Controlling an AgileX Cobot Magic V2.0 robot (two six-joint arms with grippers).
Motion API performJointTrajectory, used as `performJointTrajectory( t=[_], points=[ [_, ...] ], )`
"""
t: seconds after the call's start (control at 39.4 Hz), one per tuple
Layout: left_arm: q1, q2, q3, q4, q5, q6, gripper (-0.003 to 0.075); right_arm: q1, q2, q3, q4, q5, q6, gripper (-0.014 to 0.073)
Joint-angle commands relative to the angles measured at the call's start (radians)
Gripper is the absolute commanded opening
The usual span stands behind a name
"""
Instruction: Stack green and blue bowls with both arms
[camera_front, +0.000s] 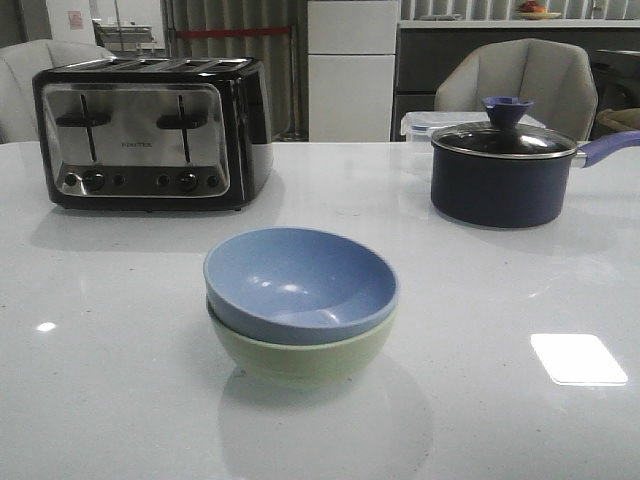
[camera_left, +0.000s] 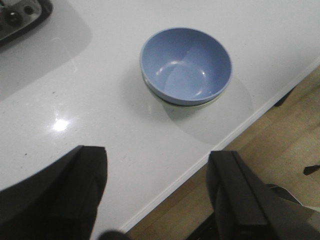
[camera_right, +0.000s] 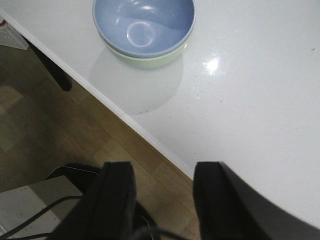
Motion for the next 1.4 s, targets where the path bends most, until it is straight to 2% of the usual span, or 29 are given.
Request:
performJointTrajectory(
  t=[0.0, 0.18, 0.53, 0.58, 0.79, 0.91, 1.04, 1.37],
  points=[
    [-0.007, -0.083, 0.021, 0.032, -0.058, -0.046, 0.0490, -0.005, 0.000, -0.027, -0.001, -0.056, 0.005, 0.0402],
    [-0.007, -0.168, 0.084, 0.032, -0.068, -0.046, 0.0490, -0.005, 0.000, -0.027, -0.001, -0.066, 0.005, 0.0402],
    [-0.007, -0.171, 0.116, 0.032, -0.068, -0.046, 0.0490, -0.005, 0.000, -0.027, -0.001, -0.074, 0.005, 0.0389],
    [-0.007, -0.171, 0.116, 0.032, -0.068, -0.046, 0.0490, -0.005, 0.000, -0.027, -0.001, -0.076, 0.005, 0.0363],
    [-0.007, -0.171, 0.116, 0.032, -0.065, -0.046, 0.0490, -0.005, 0.000, -0.027, 0.010, -0.084, 0.005, 0.0164],
    [-0.007, -0.171, 0.116, 0.032, -0.065, -0.046, 0.0487, -0.005, 0.000, -0.027, 0.010, -0.081, 0.005, 0.0080],
    [-0.007, -0.171, 0.116, 0.032, -0.065, -0.046, 0.0406, -0.005, 0.000, -0.027, 0.010, -0.081, 0.005, 0.0020],
    [-0.007, -0.171, 0.116, 0.032, -0.065, -0.046, 0.0129, -0.005, 0.000, -0.027, 0.010, -0.072, 0.005, 0.0017]
  ],
)
